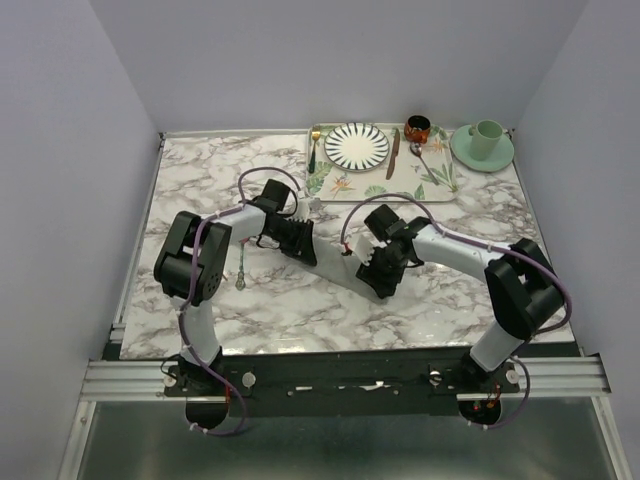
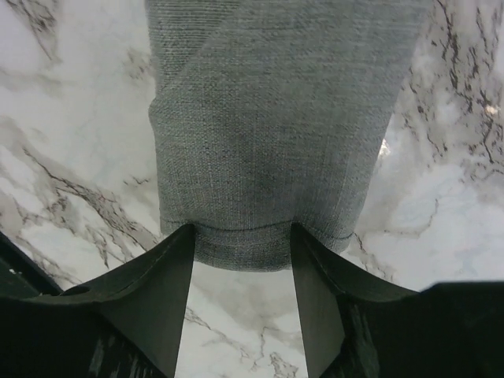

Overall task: Fold the napkin into a case and place the utensils inside
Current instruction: Rotate the smaller rectangle-folded napkin at the center of the board.

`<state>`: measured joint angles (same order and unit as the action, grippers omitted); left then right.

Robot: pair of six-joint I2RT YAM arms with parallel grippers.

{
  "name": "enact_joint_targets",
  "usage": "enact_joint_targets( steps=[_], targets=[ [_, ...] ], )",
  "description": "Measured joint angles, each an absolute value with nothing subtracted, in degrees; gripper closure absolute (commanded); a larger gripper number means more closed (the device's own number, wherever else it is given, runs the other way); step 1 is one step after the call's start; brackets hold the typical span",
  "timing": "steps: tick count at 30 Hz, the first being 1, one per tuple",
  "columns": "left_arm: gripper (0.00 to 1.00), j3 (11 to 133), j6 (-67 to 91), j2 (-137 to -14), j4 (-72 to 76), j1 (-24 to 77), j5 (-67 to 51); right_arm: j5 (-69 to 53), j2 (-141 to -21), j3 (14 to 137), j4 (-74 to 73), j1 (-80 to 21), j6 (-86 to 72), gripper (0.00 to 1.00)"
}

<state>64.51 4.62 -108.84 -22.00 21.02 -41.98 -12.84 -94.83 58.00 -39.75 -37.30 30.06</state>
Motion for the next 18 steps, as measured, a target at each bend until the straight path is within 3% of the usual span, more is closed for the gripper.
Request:
enact_joint_targets(
  steps=[8,13,18],
  targets=[
    [0.57,76.58,-0.54,-114.83,-26.52,20.91,-38.79,-24.18,-97.27,62.22,-44.6,-41.78,27.14,0.14],
    [0.54,77.82,-3.51,-113.14,-27.9,18.92,-38.15,-34.33,-95.31,66.65,-48.4,-42.72,22.85,0.12],
    [0.54,76.14,-10.41,-104.51,-33.12,15.29,-34.17,-33.1,-91.07,67.33,-49.54,-36.12,22.11,0.12]
  ],
)
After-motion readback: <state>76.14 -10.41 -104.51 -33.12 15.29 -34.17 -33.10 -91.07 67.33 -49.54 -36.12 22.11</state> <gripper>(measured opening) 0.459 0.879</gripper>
